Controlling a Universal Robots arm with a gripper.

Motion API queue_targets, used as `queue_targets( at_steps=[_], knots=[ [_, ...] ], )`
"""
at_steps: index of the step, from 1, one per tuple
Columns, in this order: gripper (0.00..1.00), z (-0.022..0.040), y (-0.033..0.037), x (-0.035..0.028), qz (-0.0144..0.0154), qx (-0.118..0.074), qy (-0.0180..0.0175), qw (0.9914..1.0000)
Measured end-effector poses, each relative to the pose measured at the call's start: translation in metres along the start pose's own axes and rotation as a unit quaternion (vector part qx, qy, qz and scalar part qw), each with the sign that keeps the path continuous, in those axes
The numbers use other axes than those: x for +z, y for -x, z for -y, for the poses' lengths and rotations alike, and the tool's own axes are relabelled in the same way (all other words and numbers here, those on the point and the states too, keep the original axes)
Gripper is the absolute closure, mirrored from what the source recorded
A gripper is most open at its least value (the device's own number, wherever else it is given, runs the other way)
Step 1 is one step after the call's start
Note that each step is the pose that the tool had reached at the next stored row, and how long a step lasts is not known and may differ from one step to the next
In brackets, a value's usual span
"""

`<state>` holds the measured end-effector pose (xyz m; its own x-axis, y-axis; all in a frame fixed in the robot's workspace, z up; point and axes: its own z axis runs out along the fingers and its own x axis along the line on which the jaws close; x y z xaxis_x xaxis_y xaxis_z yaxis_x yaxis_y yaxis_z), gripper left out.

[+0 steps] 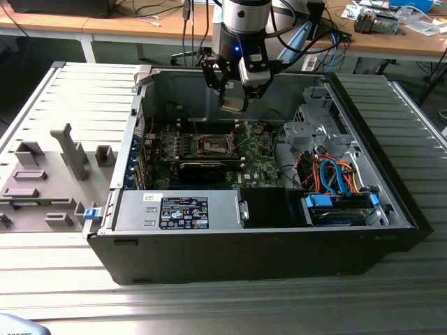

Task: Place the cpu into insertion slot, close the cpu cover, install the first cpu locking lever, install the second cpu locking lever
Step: 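Place the cpu into insertion slot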

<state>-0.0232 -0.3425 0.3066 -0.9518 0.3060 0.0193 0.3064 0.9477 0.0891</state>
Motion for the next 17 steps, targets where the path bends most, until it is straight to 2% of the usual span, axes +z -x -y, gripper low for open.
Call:
queue_targets(
  at_steps=[17],
  knots=[
    [0.45,0.0,0.0,0.0001,0.0005,0.006,0.0001,0.99998]
  ],
)
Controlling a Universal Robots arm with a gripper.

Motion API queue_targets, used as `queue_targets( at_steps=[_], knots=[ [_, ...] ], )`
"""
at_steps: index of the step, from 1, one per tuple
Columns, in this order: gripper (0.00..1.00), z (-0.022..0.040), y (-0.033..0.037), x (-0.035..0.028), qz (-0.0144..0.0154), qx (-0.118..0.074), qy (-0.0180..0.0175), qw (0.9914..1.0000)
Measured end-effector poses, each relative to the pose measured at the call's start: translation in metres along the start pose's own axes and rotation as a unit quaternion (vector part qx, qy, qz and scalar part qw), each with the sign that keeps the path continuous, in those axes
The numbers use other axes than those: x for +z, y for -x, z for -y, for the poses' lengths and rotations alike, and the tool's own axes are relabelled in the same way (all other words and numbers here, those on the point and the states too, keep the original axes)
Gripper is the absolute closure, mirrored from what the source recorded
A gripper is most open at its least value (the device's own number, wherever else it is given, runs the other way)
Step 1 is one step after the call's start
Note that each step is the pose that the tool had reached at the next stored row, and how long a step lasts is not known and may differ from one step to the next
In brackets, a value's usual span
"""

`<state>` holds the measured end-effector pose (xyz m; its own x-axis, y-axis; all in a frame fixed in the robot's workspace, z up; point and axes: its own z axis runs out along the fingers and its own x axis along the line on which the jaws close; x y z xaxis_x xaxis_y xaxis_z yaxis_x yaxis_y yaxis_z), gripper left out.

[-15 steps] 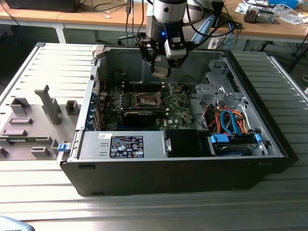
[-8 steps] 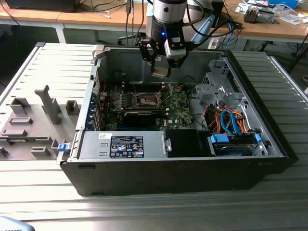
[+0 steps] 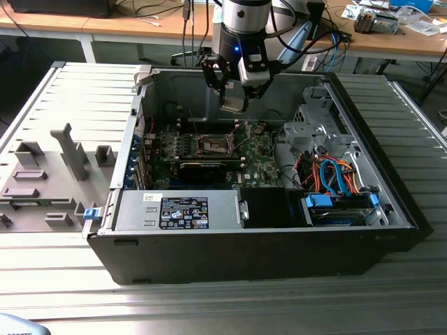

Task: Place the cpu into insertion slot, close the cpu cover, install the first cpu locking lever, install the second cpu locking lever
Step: 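Place the cpu into insertion slot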

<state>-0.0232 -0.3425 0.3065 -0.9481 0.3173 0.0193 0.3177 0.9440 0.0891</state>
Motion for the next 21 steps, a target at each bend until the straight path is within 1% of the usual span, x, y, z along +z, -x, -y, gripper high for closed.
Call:
queue_targets(
  at_steps=[21],
  knots=[
    [0.45,0.0,0.0,0.0002,0.0009,0.01,0.0002,0.99995]
  ],
)
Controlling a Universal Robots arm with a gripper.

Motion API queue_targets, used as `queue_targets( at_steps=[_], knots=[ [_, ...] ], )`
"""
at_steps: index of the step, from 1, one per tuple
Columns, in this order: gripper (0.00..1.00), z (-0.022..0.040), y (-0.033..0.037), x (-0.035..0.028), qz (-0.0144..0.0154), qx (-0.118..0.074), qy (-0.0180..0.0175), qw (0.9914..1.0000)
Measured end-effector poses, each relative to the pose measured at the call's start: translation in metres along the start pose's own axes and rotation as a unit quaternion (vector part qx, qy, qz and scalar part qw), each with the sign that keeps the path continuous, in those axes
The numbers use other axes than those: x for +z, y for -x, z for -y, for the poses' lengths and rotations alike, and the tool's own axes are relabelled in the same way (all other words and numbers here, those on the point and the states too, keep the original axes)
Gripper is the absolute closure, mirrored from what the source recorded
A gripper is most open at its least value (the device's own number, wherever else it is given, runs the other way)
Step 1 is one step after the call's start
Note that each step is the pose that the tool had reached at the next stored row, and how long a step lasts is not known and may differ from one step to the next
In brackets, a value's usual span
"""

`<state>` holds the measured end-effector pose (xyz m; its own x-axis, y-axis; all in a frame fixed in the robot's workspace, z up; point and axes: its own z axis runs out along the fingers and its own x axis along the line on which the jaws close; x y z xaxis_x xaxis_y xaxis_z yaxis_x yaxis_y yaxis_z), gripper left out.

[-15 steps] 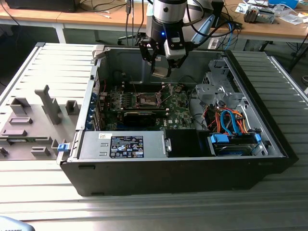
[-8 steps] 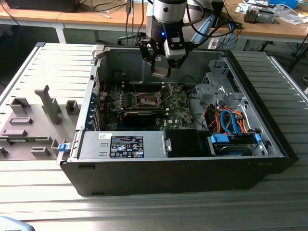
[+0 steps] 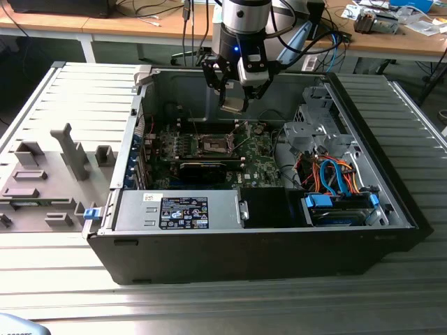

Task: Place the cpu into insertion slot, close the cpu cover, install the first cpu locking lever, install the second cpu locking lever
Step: 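Place the cpu into insertion slot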

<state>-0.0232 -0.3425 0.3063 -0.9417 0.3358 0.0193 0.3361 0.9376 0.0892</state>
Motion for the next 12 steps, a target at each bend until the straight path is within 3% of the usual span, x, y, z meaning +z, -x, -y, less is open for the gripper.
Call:
queue_targets(
  at_steps=[12],
  knots=[
    [0.45,0.0,0.0,0.0001,0.0005,0.006,0.0001,0.99998]
  ],
)
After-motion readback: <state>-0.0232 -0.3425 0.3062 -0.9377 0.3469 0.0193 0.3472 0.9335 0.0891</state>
